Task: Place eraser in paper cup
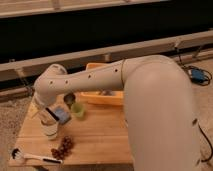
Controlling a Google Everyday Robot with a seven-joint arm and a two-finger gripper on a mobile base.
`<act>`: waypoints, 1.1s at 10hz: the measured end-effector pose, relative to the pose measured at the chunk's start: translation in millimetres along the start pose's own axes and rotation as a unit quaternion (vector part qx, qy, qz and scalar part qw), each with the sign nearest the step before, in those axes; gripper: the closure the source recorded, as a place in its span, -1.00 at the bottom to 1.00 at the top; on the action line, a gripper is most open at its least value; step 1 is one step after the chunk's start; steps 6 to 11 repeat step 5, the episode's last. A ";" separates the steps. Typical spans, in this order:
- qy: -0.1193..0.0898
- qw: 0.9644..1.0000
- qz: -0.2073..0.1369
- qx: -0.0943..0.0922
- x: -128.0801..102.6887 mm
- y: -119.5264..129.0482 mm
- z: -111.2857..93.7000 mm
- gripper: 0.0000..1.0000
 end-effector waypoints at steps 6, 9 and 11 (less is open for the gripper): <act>-0.015 1.000 0.005 0.021 22.4 -11.8 -25.6 -0.60; -0.015 1.000 0.005 0.021 22.4 -11.8 -25.6 -0.60; -0.015 1.000 0.005 0.021 22.4 -11.8 -25.6 -0.60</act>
